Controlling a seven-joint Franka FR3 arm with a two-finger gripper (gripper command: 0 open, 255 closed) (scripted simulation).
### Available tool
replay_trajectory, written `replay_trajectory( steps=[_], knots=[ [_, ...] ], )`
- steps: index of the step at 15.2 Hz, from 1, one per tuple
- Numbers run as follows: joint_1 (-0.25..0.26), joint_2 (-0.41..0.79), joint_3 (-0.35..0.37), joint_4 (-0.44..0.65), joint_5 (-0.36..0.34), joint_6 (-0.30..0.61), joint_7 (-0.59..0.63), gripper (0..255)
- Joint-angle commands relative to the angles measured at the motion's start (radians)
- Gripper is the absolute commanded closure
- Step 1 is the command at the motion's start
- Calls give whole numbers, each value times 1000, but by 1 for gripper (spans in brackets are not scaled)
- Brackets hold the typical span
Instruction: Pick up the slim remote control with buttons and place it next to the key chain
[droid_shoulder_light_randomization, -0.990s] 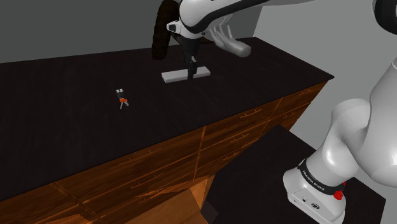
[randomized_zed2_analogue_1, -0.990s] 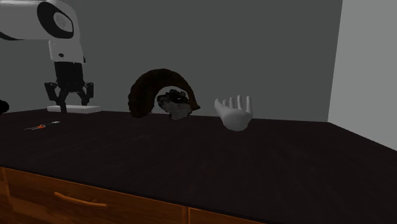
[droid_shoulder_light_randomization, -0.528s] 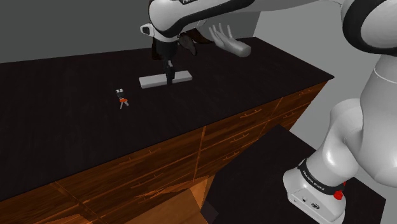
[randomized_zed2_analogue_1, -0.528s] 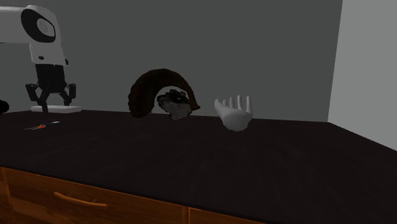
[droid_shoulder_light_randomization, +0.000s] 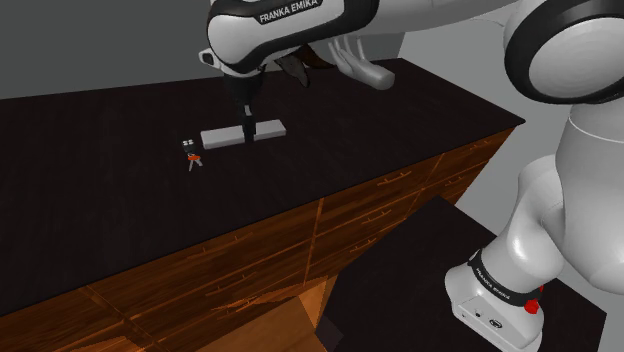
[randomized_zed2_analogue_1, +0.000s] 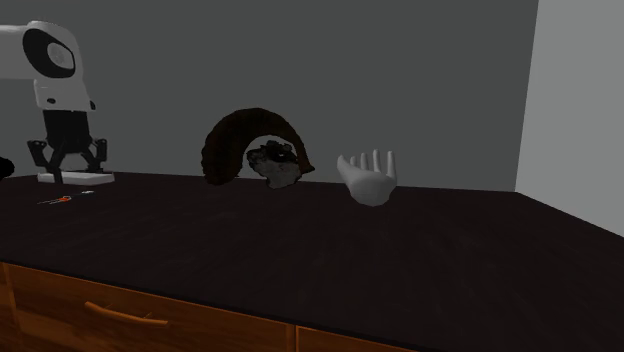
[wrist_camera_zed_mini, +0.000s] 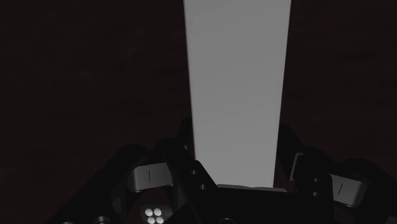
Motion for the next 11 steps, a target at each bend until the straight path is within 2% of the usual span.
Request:
replay_trajectory(
  steps=[1,11],
  knots=[
    [-1,10,2,-13,5,24,-3,255],
    [-6,56,14,-67,25,120,-15,255]
  ],
)
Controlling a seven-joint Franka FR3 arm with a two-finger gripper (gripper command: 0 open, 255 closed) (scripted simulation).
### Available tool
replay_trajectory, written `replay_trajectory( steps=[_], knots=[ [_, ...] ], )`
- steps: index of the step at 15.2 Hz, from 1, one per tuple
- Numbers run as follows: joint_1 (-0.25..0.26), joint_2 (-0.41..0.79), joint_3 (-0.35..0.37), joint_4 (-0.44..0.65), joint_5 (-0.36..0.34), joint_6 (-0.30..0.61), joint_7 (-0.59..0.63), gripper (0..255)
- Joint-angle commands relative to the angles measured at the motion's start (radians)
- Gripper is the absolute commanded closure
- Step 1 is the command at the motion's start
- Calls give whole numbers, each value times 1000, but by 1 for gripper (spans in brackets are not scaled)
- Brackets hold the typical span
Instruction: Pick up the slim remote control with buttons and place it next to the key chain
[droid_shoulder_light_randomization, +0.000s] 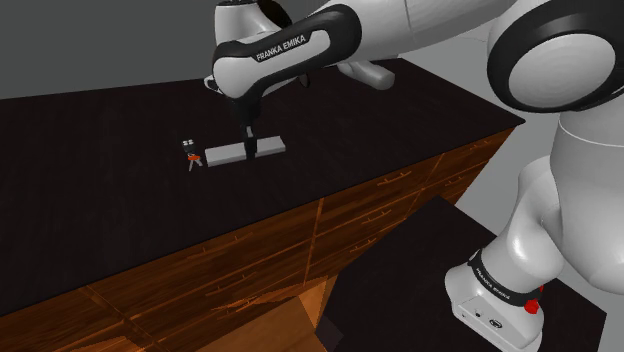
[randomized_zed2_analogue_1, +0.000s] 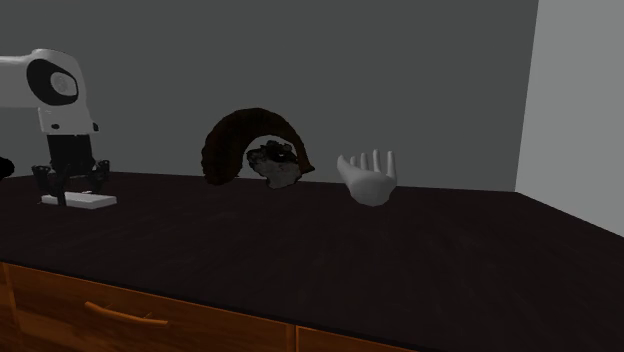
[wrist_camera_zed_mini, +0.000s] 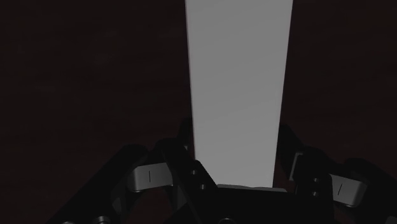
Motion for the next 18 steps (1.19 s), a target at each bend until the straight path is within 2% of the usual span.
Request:
replay_trajectory(
  steps=[1,6,7,12,16,18],
  knots=[
    [-1,4,1,1,2,5,-1,255],
    [-1,4,1,1,2,5,-1,255],
    [-1,4,1,1,2,5,-1,0],
    [-1,4,1,1,2,5,-1,0],
    [5,-46,-11,55,-21,-98,13,0],
    [5,-47,-11,55,-21,-97,13,0]
  ],
)
